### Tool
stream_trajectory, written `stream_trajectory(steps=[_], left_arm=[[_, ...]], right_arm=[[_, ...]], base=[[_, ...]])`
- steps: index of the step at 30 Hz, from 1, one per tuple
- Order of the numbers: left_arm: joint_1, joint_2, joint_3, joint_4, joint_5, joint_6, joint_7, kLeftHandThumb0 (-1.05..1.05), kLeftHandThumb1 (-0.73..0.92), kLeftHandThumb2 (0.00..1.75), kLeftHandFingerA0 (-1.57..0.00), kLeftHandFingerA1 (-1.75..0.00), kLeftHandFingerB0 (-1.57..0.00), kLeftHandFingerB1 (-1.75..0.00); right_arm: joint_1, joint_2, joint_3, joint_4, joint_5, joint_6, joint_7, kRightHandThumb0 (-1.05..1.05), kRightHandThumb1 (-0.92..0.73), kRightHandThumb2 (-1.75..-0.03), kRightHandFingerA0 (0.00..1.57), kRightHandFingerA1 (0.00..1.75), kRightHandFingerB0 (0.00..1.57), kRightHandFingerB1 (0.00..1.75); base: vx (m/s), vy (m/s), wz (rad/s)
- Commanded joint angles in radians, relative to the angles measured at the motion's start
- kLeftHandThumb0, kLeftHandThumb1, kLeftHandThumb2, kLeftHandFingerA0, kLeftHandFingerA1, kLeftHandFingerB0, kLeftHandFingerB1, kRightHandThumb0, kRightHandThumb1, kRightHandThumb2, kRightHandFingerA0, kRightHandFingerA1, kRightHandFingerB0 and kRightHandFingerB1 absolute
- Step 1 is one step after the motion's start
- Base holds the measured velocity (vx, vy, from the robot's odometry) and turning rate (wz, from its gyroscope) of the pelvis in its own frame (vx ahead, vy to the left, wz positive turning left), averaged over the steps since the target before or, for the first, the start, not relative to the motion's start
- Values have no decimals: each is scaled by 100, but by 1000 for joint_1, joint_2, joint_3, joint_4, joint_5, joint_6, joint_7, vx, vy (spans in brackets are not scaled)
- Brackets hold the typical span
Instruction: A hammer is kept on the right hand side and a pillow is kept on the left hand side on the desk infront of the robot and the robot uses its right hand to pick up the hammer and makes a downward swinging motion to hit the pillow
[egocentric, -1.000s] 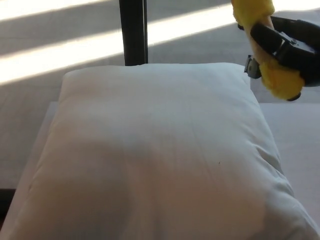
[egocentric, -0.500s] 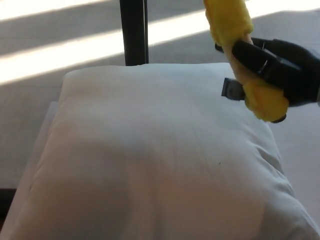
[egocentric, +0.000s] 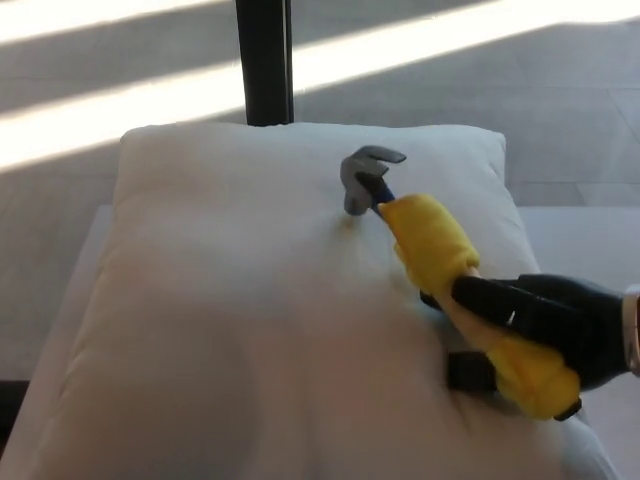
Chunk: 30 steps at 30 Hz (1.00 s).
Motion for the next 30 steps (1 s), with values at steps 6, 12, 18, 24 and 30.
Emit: stream_trajectory(steps=[6,12,18,24,30], left_arm=[[-14,32,-11,3,6,-5,8,-68,62,101,-56,-64,-37,-56],[-20,32,-7,4,-3,6,5,-69,77,63,-58,-55,-41,-46],[-14,37,-18,1,4,2,0,-71,79,63,-64,-56,-42,-45],[-18,35,-6,1,-10,14,11,-71,60,99,-58,-65,-39,-57],[-15,32,-6,5,-9,10,16,-69,61,100,-59,-65,-40,-58]], right_arm=[[81,-23,91,168,-109,-114,-134,-31,-69,-116,109,175,78,175],[63,29,50,235,-107,-134,-183,-35,-71,-109,111,175,75,172],[56,84,3,250,-131,-150,-268,-37,-77,-101,111,175,69,172],[48,161,-94,260,-163,-155,-387,-41,-90,-84,111,175,60,171],[50,150,-90,223,-147,-149,-371,-39,-83,-96,110,175,68,172]], base=[[0,0,0],[0,0,0],[0,0,0],[0,0,0],[0,0,0]])
